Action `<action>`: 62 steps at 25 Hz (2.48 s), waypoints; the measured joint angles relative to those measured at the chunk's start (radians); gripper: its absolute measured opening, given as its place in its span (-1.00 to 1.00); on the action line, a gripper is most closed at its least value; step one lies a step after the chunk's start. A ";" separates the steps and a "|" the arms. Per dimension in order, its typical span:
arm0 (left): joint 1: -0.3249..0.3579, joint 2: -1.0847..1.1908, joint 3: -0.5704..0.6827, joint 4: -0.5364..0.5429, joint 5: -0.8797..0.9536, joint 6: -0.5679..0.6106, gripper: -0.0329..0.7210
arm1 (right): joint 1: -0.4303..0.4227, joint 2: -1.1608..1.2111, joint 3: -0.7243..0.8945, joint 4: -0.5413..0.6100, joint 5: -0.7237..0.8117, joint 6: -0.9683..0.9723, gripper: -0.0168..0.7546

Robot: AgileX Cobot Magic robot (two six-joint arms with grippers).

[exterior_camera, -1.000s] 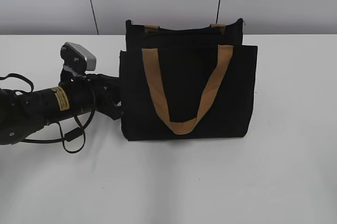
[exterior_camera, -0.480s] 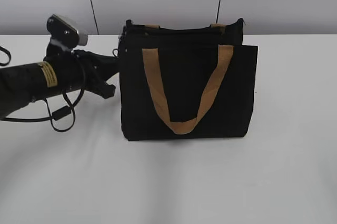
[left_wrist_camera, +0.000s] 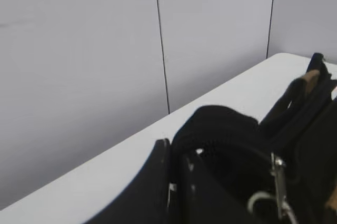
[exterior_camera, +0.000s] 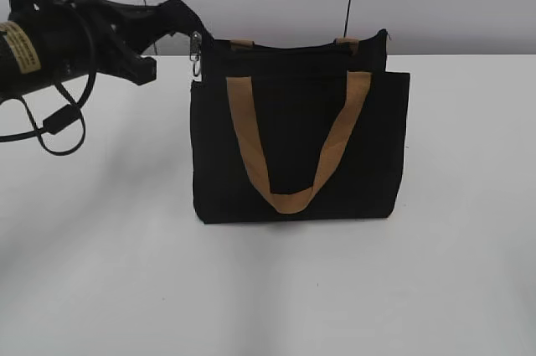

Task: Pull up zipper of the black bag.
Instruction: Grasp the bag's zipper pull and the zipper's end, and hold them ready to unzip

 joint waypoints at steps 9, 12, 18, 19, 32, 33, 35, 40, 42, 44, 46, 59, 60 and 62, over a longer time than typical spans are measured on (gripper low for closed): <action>0.000 -0.056 0.001 0.005 0.004 -0.065 -0.92 | 0.000 0.000 -0.001 0.026 -0.007 -0.007 0.00; 0.000 -0.068 0.001 0.010 -0.005 -0.080 -0.92 | 0.000 0.033 -0.013 0.080 -0.043 -0.071 0.00; -0.001 -0.071 0.001 0.039 -0.012 -0.114 -0.92 | 0.000 0.319 -0.024 0.305 -0.206 -0.406 0.00; -0.001 -0.071 0.001 0.042 -0.014 -0.127 -0.92 | 0.000 0.371 -0.033 0.350 -0.222 -0.463 0.00; -0.002 -0.071 0.001 0.048 -0.037 -0.146 -0.92 | 0.240 1.090 -0.288 0.718 -0.413 -0.979 0.00; -0.002 -0.071 0.001 0.049 -0.038 -0.147 -0.92 | 0.262 1.129 -0.316 0.736 -0.423 -0.999 0.00; -0.002 -0.071 0.001 0.049 -0.039 -0.147 -0.92 | 0.300 1.222 -0.371 0.762 -0.428 -1.039 0.00; -0.002 -0.071 0.001 0.049 -0.039 -0.147 -0.92 | 0.382 1.416 -0.517 0.791 -0.432 -1.078 0.00; -0.002 -0.071 0.001 0.049 -0.039 -0.147 -0.92 | 0.408 1.486 -0.571 0.793 -0.433 -1.090 0.00; -0.002 -0.071 0.001 0.049 -0.040 -0.147 -0.92 | 0.431 1.542 -0.625 0.795 -0.434 -1.094 0.00; -0.002 -0.071 0.001 0.049 -0.043 -0.147 -0.92 | 0.451 1.596 -0.671 0.796 -0.435 -1.095 0.00; -0.002 -0.071 0.002 0.054 -0.078 -0.173 -0.92 | 0.485 1.750 -0.790 0.799 -0.519 -1.099 0.00; -0.002 -0.071 0.002 0.054 -0.079 -0.173 -0.92 | 0.485 1.750 -0.790 0.799 -0.533 -1.099 0.00; -0.002 -0.071 0.002 0.054 -0.080 -0.173 -0.92 | 0.485 1.750 -0.791 0.799 -0.556 -1.099 0.00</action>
